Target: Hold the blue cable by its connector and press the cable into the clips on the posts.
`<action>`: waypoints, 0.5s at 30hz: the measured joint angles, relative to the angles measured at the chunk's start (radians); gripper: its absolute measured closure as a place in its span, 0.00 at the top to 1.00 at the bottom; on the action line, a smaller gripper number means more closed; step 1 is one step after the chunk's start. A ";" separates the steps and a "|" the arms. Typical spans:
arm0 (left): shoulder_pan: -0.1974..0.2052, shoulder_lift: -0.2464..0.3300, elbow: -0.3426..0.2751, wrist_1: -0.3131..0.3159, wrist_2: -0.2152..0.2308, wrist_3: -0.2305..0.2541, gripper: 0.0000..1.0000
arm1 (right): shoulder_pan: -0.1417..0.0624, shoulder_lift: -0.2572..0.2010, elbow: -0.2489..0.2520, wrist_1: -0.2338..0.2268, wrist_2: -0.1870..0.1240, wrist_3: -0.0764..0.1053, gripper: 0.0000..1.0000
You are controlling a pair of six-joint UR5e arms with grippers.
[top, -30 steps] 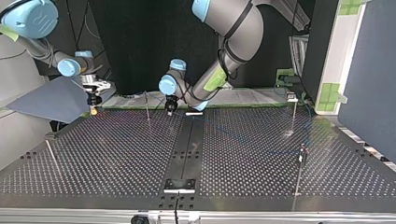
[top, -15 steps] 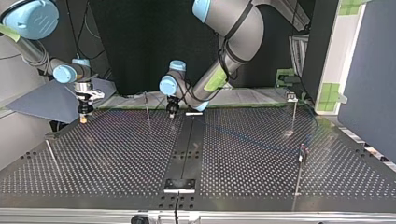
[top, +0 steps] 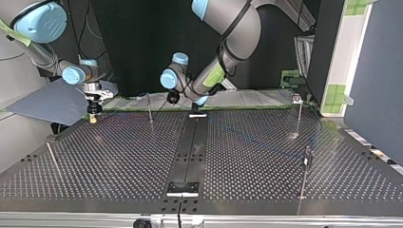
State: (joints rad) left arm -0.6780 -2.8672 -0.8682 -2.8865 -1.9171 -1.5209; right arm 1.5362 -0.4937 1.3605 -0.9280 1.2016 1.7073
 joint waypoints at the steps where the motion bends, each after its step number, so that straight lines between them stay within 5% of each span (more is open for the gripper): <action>1: 0.002 -0.001 -0.004 -0.003 0.000 0.000 0.00 | 0.000 0.000 -0.002 0.002 0.000 0.001 0.00; 5: 0.008 -0.001 -0.004 -0.015 0.003 -0.002 0.00 | 0.000 0.001 -0.006 0.009 0.017 0.006 0.00; 15: -0.007 -0.002 0.022 -0.005 -0.002 -0.038 0.00 | 0.000 0.002 -0.006 0.011 0.118 0.008 0.00</action>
State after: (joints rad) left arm -0.6854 -2.8689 -0.8463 -2.8916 -1.9190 -1.5593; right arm 1.5365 -0.4914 1.3540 -0.9170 1.3198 1.7152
